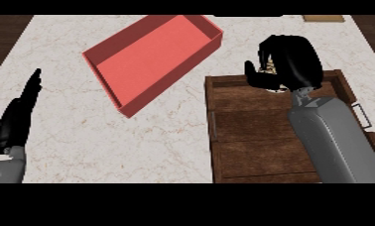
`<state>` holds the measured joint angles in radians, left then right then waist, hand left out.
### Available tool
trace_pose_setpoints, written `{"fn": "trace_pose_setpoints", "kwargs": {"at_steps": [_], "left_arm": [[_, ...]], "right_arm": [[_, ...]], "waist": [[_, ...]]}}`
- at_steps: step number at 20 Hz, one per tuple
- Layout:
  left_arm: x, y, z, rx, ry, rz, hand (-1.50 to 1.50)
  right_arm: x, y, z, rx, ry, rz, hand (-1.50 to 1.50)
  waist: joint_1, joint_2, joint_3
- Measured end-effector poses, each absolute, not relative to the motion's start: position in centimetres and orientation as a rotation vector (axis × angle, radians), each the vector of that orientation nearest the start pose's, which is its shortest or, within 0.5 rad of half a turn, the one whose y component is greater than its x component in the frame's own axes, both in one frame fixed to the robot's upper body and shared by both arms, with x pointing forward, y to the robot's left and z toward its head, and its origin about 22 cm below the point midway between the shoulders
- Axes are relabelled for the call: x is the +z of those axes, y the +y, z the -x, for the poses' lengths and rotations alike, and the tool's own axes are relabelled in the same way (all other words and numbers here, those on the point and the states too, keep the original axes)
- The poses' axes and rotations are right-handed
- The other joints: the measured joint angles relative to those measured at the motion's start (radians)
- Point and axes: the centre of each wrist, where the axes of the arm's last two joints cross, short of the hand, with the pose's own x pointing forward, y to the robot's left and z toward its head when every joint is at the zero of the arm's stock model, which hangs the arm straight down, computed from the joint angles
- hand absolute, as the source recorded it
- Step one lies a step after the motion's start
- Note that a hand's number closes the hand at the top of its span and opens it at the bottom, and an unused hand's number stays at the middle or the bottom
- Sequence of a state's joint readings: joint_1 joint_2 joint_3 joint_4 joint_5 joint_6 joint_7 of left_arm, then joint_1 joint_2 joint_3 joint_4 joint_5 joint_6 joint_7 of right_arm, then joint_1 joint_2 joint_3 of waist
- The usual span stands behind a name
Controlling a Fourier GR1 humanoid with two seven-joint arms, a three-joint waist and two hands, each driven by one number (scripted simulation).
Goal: Pick the cupcake from the tray and place it in the cardboard box
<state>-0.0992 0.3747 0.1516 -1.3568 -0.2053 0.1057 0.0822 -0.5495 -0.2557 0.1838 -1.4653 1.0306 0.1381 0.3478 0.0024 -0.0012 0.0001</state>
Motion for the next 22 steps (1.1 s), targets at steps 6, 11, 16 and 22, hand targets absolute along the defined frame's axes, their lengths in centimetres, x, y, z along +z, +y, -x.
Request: {"fn": "trace_pose_setpoints", "kwargs": {"at_steps": [6, 11, 16, 22], "left_arm": [[1.5, 35.7, -26.2, -0.215, -1.365, -0.643, 0.0], [1.2, 35.7, -26.8, -0.221, -1.366, -0.649, 0.0], [1.3, 35.2, -26.9, -0.232, -1.378, -0.641, 0.0], [1.4, 34.6, -27.3, -0.24, -1.385, -0.625, 0.0]], "right_arm": [[16.3, -14.9, -34.5, 1.032, -1.663, 1.081, 1.5], [18.7, -11.5, -35.3, 1.009, -1.744, 0.955, 1.5], [20.8, -7.8, -37.5, 0.921, -1.784, 0.851, 1.5], [22.1, -4.6, -40.4, 0.827, -1.762, 0.772, 1.5]], "waist": [[0.005, 0.001, 0.0], [0.006, 0.002, 0.0], [0.02, 0.005, -0.001], [0.04, 0.01, -0.001]]}}
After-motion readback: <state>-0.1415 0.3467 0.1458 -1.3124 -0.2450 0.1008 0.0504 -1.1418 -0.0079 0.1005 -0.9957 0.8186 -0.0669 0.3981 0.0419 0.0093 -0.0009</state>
